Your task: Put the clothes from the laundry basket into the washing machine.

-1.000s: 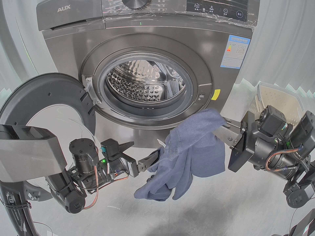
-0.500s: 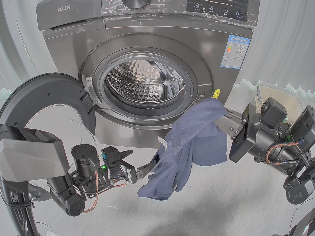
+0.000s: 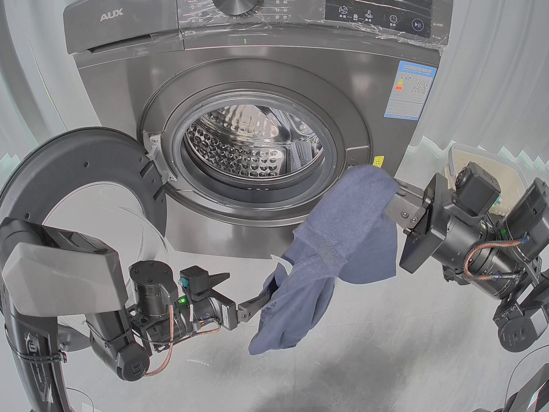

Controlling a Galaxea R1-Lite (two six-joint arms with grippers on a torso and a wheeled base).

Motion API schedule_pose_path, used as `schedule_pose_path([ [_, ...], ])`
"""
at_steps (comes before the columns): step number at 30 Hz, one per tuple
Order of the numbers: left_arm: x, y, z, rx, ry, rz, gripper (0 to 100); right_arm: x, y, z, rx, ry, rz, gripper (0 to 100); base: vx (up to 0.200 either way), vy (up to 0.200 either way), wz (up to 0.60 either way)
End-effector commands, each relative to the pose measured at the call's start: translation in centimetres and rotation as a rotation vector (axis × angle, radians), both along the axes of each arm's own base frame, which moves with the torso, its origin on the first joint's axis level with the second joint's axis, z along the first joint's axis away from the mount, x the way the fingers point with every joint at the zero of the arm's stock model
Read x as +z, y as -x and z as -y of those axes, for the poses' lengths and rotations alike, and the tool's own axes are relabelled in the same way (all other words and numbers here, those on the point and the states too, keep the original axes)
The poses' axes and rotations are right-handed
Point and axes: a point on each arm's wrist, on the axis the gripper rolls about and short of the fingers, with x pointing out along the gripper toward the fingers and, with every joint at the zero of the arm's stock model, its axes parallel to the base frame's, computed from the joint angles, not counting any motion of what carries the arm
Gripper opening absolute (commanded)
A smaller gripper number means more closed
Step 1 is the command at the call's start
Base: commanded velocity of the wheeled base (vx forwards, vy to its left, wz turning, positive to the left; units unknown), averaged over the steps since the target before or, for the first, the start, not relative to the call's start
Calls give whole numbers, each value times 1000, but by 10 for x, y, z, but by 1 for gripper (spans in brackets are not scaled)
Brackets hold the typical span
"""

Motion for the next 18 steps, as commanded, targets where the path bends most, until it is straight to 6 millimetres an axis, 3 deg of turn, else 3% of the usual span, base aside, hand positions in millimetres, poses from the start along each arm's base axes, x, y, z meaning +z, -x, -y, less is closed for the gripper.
schedule_pose_path([
  [1, 2, -5, -4, 20, 7, 10, 100, -2, -1, 1, -6, 6, -7, 0, 0, 0, 0],
  [10, 42, -5, -2, 14, 86, 127, 100, -17, -12, -4, -21, 38, -47, 0, 0, 0, 0],
  [18, 37, 8, -7, 3, 62, 90, 100, -19, -27, -8, -51, 32, -50, 0, 0, 0, 0],
])
